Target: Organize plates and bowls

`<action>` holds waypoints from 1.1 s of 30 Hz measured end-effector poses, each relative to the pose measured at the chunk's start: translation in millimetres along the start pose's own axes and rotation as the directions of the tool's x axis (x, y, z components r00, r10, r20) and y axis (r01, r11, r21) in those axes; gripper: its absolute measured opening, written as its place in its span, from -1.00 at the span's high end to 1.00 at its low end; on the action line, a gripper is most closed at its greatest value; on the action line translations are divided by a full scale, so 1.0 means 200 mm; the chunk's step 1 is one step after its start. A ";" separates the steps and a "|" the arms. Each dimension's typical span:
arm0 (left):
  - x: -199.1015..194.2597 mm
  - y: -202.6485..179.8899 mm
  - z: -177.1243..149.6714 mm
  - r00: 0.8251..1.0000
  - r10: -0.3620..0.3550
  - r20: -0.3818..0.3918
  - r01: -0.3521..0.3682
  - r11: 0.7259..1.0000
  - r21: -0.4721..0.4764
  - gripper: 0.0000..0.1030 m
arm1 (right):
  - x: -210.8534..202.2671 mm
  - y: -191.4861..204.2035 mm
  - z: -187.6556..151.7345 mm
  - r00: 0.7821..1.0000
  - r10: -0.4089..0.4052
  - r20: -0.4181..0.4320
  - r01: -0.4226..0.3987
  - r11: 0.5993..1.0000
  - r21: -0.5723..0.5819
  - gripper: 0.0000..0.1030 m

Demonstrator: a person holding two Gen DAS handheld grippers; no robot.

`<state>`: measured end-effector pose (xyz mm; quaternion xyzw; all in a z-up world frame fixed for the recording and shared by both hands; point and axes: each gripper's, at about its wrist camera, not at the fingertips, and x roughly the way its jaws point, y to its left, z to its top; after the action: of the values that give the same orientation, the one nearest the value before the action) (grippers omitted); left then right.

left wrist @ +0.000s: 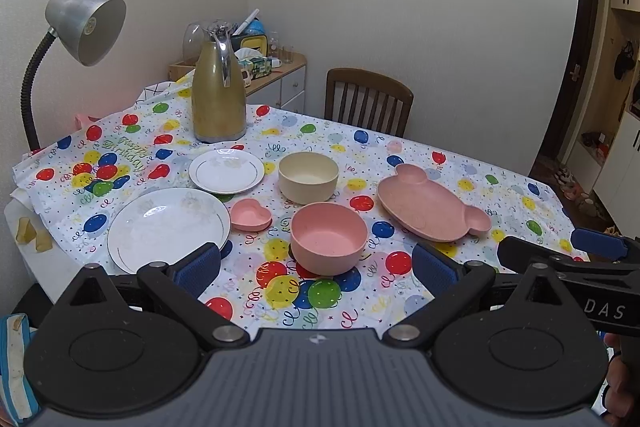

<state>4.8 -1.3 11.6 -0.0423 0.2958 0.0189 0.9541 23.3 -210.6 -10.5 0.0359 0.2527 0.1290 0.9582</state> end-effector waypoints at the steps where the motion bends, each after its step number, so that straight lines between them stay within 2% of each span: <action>1: 0.00 0.00 0.00 1.000 0.000 0.001 0.000 1.000 0.000 -0.99 | 0.00 0.00 0.00 1.000 0.000 0.001 0.000 1.000 -0.001 -0.99; 25: -0.03 0.07 -0.03 1.000 0.002 0.027 -0.002 1.000 -0.019 -0.99 | 0.00 0.08 0.03 1.000 0.012 0.019 -0.011 0.999 -0.032 -0.99; 33: 0.04 0.18 0.00 0.999 -0.015 0.031 0.016 1.000 -0.025 -0.99 | 0.06 0.17 0.07 0.999 0.003 0.036 -0.001 0.999 -0.044 -0.99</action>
<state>9.4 35.3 5.4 -0.0561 0.2807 0.0159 0.9580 32.1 -173.9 -0.4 0.0175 0.2322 0.1347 0.9631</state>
